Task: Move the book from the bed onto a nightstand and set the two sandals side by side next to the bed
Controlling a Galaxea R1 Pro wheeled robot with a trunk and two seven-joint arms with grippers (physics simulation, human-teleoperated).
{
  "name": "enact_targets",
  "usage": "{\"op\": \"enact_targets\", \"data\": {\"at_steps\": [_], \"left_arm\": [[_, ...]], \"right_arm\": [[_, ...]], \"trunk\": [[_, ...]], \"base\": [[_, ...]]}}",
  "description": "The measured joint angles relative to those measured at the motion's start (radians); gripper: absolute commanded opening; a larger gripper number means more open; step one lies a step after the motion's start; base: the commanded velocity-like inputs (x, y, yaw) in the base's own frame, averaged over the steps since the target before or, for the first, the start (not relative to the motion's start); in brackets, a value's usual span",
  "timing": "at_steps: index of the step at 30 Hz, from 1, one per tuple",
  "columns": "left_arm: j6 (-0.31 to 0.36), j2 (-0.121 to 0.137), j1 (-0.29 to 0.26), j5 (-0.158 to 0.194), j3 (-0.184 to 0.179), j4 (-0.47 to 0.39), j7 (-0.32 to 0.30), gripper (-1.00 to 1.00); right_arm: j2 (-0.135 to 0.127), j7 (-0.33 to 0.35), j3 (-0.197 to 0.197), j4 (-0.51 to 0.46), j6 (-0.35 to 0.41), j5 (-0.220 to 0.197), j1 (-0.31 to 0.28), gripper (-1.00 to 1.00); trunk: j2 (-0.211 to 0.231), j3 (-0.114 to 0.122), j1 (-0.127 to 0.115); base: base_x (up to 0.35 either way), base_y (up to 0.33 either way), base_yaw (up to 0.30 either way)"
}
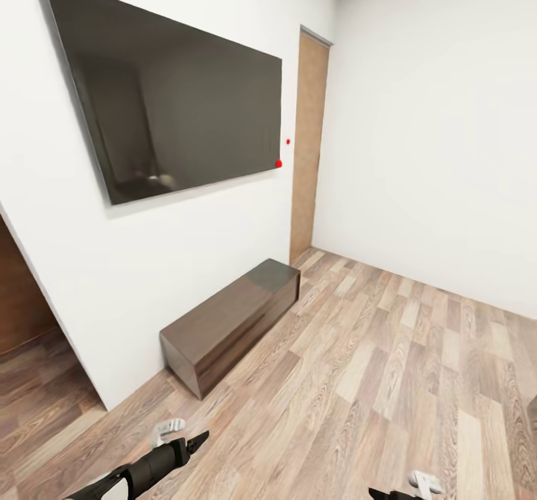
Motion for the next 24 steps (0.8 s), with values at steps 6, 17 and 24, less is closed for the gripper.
{"op": "enact_targets", "data": {"at_steps": [6, 17, 24], "left_arm": [[0.0, 0.0, 0.0, 0.0, 0.0, 0.0, 0.0, 1.0], [0.0, 0.0, 0.0, 0.0, 0.0, 0.0, -0.001, 1.0], [0.0, 0.0, 0.0, 0.0, 0.0, 0.0, -0.001, 1.0]], "right_arm": [[0.0, 0.0, 0.0, -0.001, 0.0, 0.0, 0.0, 1.0], [0.0, 0.0, 0.0, -0.001, 0.0, 0.0, 0.0, 1.0], [0.0, 0.0, 0.0, -0.001, 0.0, 0.0, 0.0, 1.0]], "trunk": [[0.0, -0.002, 0.0], [0.0, -0.006, 0.0], [0.0, -0.008, 0.0]], "base": [[0.047, 0.0, -0.276], [0.117, 0.0, -0.276], [0.002, 0.0, -0.276]]}}
